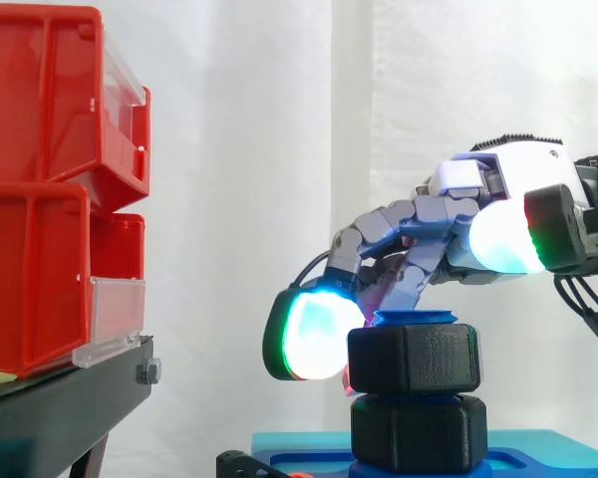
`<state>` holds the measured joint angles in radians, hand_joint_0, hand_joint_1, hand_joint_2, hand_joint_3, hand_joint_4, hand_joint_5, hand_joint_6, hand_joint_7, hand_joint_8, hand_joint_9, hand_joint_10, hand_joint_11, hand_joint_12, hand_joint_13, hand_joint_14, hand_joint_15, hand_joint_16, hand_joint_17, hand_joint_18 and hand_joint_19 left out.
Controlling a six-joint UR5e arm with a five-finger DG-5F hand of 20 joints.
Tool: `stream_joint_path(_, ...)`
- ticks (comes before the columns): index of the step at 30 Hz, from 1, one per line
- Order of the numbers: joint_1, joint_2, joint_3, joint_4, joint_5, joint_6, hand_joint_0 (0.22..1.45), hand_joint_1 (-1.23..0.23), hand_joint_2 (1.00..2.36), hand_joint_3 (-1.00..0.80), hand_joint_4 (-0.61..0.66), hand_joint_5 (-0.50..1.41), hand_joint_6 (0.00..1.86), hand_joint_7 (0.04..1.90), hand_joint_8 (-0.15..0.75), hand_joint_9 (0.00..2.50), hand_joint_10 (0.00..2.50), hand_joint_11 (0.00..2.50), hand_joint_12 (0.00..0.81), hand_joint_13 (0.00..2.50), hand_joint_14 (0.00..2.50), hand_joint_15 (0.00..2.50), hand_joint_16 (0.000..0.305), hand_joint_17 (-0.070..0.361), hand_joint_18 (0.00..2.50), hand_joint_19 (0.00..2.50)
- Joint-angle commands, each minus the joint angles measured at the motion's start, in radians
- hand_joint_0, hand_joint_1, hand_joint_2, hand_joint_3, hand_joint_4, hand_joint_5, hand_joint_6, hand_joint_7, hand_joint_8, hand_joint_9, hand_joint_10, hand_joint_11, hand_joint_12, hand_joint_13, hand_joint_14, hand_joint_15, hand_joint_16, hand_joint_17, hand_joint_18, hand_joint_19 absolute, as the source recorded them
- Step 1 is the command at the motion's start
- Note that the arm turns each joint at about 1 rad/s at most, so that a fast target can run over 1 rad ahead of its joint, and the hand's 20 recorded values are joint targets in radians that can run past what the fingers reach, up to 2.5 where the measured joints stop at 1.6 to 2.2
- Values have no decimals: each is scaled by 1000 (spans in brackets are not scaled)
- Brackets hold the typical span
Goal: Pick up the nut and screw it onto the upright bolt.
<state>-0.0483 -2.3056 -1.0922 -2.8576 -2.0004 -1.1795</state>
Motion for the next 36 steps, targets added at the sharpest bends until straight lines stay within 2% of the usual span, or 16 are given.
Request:
stream_joint_path(1, 16, 0, 0, 7, 20, 11, 460, -288, 1000, -500, 190, -114, 502, 713, 261, 902, 0, 0, 348, 558, 2, 57, 37, 82, 154, 86)
stream_joint_path(6, 33, 0, 0, 4, 37, 14, 461, -293, 1000, -500, 196, -105, 503, 755, 266, 951, 0, 26, 352, 580, 2, 62, 37, 83, 164, 83)
stream_joint_path(13, 45, 0, -2, 0, 45, 14, 460, -298, 1000, -500, 195, -107, 502, 761, 262, 937, 0, 18, 352, 564, 0, 63, 38, 85, 143, 75)
stream_joint_path(18, 45, 0, -2, -6, 45, 14, 457, -300, 1000, -500, 176, -132, 502, 722, 260, 865, 0, 2, 356, 521, 1, 54, 39, 88, 106, 66)
stream_joint_path(25, 45, 0, -2, -19, 43, 11, 467, -301, 1000, -500, 200, -74, 504, 939, 279, 1011, 5, 104, 354, 636, 3, 77, 37, 83, 201, 64)
stream_joint_path(36, 24, 0, -2, -22, 37, 12, 500, -328, 1000, -500, -48, -19, 507, 1222, 281, 1347, 7, 268, 335, 824, 4, 117, 31, 70, 393, 86)
